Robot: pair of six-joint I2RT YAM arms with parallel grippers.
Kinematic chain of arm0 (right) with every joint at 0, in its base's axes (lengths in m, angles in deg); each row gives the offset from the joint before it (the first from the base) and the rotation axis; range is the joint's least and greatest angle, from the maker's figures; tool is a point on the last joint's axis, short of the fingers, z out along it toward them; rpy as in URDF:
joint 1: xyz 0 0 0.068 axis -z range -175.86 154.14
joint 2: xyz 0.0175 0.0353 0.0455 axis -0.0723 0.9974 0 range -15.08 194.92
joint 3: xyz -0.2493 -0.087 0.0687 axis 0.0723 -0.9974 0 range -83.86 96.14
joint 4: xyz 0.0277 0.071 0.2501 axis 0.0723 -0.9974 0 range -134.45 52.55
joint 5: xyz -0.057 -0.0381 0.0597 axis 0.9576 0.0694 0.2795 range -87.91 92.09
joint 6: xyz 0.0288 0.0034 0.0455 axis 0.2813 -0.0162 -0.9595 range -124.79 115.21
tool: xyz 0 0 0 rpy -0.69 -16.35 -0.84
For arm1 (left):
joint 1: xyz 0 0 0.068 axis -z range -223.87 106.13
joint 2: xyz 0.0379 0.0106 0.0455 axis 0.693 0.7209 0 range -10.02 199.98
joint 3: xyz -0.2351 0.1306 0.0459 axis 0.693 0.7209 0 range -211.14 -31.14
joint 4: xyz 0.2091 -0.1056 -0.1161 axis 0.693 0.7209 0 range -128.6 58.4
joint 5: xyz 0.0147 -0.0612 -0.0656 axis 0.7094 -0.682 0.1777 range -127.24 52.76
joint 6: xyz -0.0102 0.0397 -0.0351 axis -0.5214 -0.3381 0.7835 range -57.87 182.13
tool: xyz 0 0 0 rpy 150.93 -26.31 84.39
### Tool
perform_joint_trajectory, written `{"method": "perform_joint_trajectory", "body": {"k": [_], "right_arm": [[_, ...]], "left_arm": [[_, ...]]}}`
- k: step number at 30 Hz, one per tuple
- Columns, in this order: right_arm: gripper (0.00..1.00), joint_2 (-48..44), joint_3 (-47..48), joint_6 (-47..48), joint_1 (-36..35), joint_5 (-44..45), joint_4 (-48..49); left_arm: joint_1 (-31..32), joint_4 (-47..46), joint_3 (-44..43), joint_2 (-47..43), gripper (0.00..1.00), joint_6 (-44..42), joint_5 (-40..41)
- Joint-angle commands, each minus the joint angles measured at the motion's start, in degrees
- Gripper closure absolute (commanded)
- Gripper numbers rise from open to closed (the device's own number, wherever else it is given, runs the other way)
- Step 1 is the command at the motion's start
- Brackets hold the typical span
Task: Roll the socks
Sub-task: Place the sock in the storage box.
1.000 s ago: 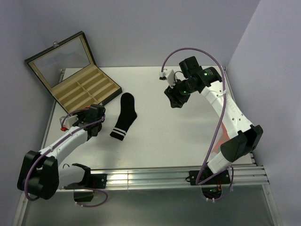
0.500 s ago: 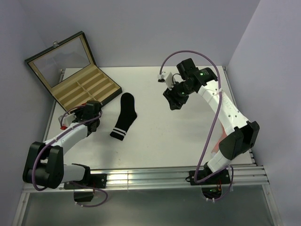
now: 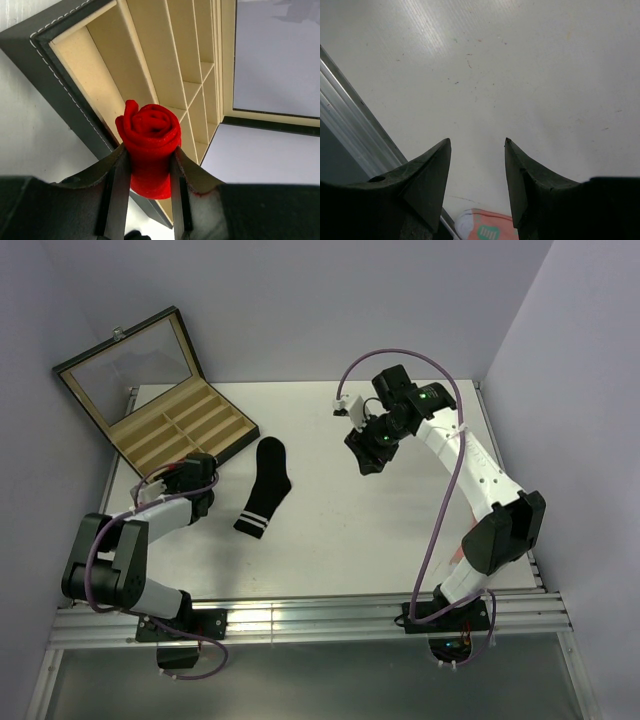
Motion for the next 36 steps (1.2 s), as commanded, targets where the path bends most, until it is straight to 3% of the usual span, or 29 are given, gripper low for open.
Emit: {"method": "perform_joint_trajectory", "body": {"k": [1, 12, 25, 36], "right_arm": [[0.46, 0.7, 0.2, 1.1, 0.4, 0.0, 1.3], [0.46, 0.8, -2.4, 2.3, 0.3, 0.9, 2.6], [0.46, 1.7, -3.1, 2.6, 0.4, 0.3, 2.7], [0.46, 2.3, -2.5, 2.5, 0.4, -0.5, 2.2]], "left_arm": [[-0.5, -3.0, -1.2, 0.9, 1.00, 13.2, 0.1], [-1.4, -9.0, 0.7, 3.8, 1.00, 14.5, -0.8], [-3.1, -5.0, -2.4, 4.3, 1.00, 16.5, -2.1], [-2.9, 16.8, -9.3, 3.9, 1.00, 26.1, -3.2]]}}
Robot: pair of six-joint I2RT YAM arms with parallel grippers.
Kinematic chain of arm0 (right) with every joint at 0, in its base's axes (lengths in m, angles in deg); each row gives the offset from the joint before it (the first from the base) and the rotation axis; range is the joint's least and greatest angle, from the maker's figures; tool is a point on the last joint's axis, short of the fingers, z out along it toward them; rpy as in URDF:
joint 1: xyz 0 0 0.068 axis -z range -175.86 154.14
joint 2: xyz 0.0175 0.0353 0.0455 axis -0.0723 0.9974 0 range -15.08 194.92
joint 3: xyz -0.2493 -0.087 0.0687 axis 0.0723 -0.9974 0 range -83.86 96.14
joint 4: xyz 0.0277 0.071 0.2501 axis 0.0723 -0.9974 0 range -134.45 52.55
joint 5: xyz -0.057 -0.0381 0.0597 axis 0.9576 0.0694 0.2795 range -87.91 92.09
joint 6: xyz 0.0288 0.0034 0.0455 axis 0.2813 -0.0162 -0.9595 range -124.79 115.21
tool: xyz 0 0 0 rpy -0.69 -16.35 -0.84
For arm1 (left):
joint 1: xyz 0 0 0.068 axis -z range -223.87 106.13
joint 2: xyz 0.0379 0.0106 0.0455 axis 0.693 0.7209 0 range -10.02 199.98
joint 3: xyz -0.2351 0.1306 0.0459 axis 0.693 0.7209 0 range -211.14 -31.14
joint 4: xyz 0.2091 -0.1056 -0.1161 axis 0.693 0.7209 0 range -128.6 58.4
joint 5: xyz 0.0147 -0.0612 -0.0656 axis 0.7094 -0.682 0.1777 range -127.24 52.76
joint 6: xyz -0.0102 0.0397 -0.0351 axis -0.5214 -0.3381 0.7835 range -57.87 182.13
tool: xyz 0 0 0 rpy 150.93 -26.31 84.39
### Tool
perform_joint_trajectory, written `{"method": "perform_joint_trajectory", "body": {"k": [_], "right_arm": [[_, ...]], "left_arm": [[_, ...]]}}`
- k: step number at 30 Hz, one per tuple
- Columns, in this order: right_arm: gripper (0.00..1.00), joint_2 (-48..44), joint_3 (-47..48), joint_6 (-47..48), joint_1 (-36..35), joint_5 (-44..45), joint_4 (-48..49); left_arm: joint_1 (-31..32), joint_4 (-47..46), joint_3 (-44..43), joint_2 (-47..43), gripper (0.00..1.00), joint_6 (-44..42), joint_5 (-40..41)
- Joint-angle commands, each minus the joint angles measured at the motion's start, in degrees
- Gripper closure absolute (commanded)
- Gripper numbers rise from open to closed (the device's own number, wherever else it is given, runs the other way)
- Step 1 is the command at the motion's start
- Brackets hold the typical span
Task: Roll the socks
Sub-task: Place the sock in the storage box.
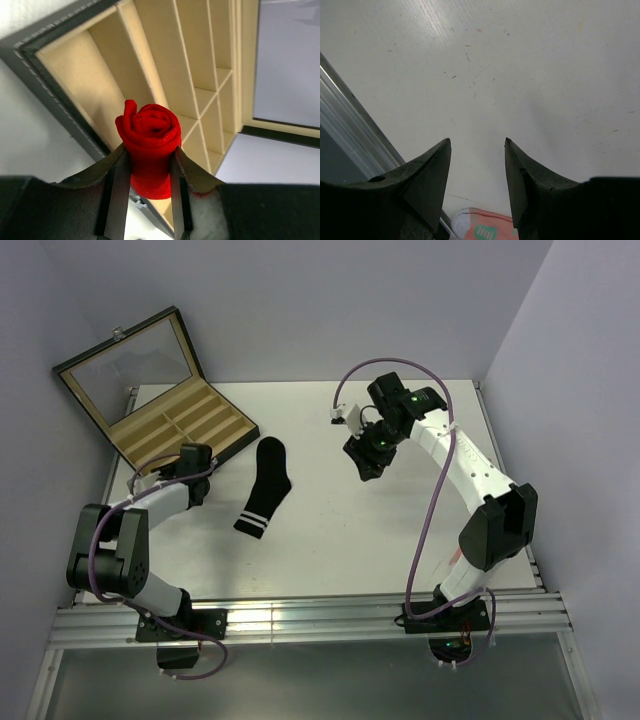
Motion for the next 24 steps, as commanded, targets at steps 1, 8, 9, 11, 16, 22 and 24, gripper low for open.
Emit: {"method": "perform_joint_trajectory", "body": {"k": [1, 8, 9, 11, 16, 22, 24], "right_arm": [[0.46, 0.7, 1.0, 0.7, 0.4, -1.1, 0.6], [0.46, 0.4, -0.7, 1.4, 0.4, -0.8, 0.7], [0.46, 0.4, -0.8, 1.4, 0.4, -0.8, 0.7], [0.46, 0.4, -0.9, 1.4, 0.4, -0.8, 0.7], [0.46, 0.7, -0.8, 1.7, 0.3, -0.8, 0.1], [0.46, 0.4, -0.8, 1.5, 0.3, -0.8, 0.2], [0.46, 0.4, -0.9, 1.3, 0.4, -0.9, 0.3]], "left_arm": [[0.2, 10.1, -2.9, -0.2, 1.00, 26.5, 0.6], [0.3, 13.7, -1.9, 0.7, 1.00, 33.4, -2.5], [0.4, 13.3, -1.6, 1.1, 1.00, 33.7, -3.1], [0.6, 13.8, -1.9, 1.5, 1.00, 34.6, -3.1], [0.8, 15.1, -1.9, 2.9, 1.00, 37.8, -5.4], [0.8, 20.8, -4.3, 4.0, 1.00, 42.6, -7.6], [0.8, 22.3, -4.9, 4.3, 1.00, 44.2, -9.4]]}}
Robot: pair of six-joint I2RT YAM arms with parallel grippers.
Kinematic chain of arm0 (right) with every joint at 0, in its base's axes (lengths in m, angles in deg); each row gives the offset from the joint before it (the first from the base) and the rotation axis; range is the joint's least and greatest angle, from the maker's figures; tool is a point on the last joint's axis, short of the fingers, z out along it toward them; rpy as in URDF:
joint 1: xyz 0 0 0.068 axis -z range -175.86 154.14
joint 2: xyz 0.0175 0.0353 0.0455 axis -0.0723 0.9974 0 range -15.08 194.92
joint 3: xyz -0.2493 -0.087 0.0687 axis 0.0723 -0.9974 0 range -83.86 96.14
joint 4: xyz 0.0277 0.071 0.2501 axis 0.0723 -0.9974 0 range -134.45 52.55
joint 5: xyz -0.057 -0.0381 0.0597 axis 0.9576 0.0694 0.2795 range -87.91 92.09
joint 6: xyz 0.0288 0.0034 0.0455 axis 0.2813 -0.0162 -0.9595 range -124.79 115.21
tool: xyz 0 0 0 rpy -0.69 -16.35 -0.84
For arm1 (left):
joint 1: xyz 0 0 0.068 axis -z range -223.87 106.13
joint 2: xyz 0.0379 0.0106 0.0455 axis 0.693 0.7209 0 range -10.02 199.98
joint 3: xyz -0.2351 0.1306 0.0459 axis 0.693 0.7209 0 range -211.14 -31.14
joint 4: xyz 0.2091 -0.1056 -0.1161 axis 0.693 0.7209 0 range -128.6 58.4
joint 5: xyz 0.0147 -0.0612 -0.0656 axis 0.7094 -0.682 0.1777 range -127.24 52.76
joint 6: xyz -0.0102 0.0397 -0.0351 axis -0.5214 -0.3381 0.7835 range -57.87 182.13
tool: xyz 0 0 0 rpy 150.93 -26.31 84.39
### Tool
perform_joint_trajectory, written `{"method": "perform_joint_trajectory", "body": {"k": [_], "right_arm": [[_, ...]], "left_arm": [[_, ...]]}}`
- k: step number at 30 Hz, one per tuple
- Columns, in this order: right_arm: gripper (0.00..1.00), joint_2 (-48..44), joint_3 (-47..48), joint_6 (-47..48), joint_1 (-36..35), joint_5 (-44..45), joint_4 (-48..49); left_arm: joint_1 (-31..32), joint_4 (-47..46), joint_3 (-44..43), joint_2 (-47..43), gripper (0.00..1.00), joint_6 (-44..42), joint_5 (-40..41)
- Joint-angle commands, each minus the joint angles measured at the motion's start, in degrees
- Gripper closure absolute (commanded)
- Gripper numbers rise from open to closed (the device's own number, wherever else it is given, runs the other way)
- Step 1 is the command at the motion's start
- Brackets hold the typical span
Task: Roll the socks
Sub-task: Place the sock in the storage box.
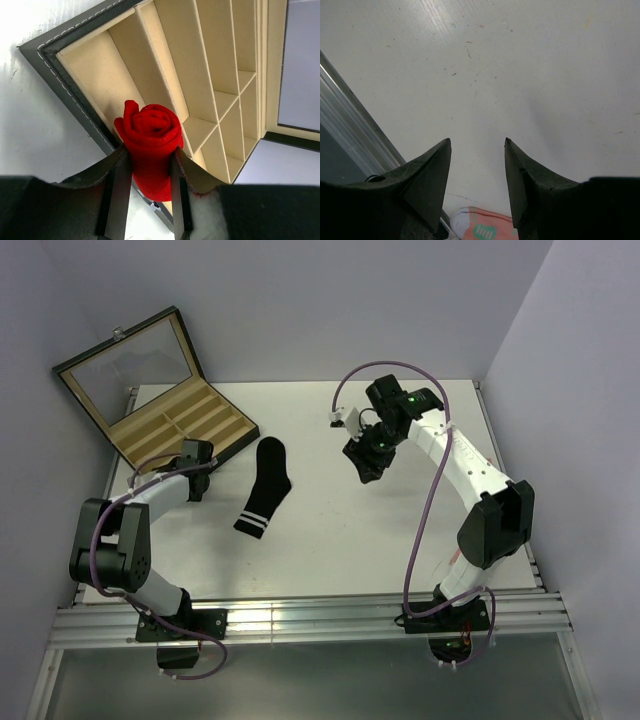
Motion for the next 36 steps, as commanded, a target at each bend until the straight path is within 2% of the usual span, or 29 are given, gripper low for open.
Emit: {"method": "perform_joint_trajectory", "body": {"k": [1, 3, 8, 17, 24, 31, 36], "right_arm": [[0.46, -0.5, -0.1, 0.4, 0.3, -0.7, 0.3], [0.46, -0.5, -0.1, 0.3, 0.4, -0.6, 0.4], [0.46, -0.9, -0.4, 0.3, 0.4, -0.4, 0.5], [0.46, -1.3, -1.4, 0.3, 0.4, 0.1, 1.1], [0.46, -1.6, -1.7, 0.2, 0.4, 0.2, 1.3], [0.46, -1.9, -2.6, 0.1, 0.4, 0.2, 1.7], [0.46, -1.9, -2.4, 0.2, 0.4, 0.3, 1.5]], "left_arm": [[0.7, 12.3, -1.1, 2.5, 1.00, 44.0, -8.2], [0.7, 15.3, -2.1, 3.3, 1.00, 45.0, -9.6], [0.1, 16.1, -3.0, 4.4, 1.00, 46.5, -13.1], [-2.4, 32.7, -13.4, 8.7, 1.00, 46.5, -19.5], [-4.8, 38.2, -17.2, 10.9, 1.00, 46.1, -22.9], [-6.0, 41.5, -19.2, 12.0, 1.00, 45.4, -23.8], [-6.1, 39.0, -16.8, 11.1, 1.00, 46.3, -24.6]]}}
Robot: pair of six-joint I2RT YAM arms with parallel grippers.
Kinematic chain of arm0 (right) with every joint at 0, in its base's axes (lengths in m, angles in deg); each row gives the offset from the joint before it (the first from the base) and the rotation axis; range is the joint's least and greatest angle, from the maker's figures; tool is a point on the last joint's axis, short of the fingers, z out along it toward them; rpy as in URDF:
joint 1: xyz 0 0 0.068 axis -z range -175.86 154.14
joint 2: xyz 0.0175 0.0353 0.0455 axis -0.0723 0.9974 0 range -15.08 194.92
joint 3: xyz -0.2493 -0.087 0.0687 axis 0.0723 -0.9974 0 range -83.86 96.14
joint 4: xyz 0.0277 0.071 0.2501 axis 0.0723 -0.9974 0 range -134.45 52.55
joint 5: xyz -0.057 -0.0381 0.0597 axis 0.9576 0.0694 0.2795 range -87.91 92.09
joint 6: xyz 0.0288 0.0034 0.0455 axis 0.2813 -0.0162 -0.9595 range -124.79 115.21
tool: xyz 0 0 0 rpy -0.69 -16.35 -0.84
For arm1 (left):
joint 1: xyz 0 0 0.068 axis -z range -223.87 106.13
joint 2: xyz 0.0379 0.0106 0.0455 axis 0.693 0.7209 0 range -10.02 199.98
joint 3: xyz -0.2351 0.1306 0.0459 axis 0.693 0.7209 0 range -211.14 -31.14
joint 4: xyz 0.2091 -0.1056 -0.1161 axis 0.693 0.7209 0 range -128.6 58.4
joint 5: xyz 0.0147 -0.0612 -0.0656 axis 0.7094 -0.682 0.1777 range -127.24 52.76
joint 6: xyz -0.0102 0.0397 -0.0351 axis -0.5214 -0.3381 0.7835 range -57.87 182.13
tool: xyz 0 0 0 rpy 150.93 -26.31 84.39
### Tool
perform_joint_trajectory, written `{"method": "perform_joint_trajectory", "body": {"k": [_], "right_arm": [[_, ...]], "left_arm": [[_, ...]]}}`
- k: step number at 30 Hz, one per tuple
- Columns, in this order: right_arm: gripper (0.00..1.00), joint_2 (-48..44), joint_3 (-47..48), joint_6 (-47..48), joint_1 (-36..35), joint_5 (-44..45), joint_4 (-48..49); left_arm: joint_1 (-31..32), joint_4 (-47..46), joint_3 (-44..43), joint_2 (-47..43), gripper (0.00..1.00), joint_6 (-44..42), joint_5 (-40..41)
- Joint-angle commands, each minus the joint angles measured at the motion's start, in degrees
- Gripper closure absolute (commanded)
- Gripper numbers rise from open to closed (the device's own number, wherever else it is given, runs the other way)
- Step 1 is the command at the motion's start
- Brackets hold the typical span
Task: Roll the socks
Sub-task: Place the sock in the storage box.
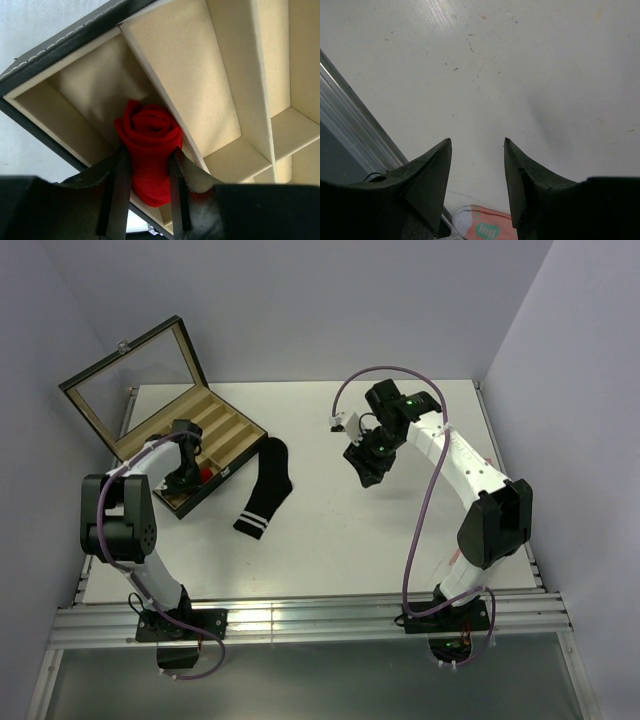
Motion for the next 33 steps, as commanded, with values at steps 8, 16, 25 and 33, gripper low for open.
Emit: {"method": "perform_joint_trajectory", "body": {"k": [8, 16, 25, 33], "right_arm": [[0.46, -1.9, -0.4, 0.2, 0.4, -0.4, 0.8], [0.46, -1.8, -0.4, 0.0, 0.4, -0.1, 1.0], [0.46, -2.0, -0.9, 0.2, 0.4, 0.2, 1.3], [0.46, -1.5, -0.1, -0.2, 0.5, 0.2, 1.3]], "left_arm": [[-0.2, 2.3, 5.5, -3.1, 0.65, 42.3, 2.4], [-0.3, 2.2, 2.5, -3.6, 0.28, 38.6, 5.4], [-0.3, 0.8, 1.8, -4.4, 0.22, 36.1, 5.2], [-0.3, 3.8, -2.2, -5.7, 0.16, 33.3, 5.2]]}}
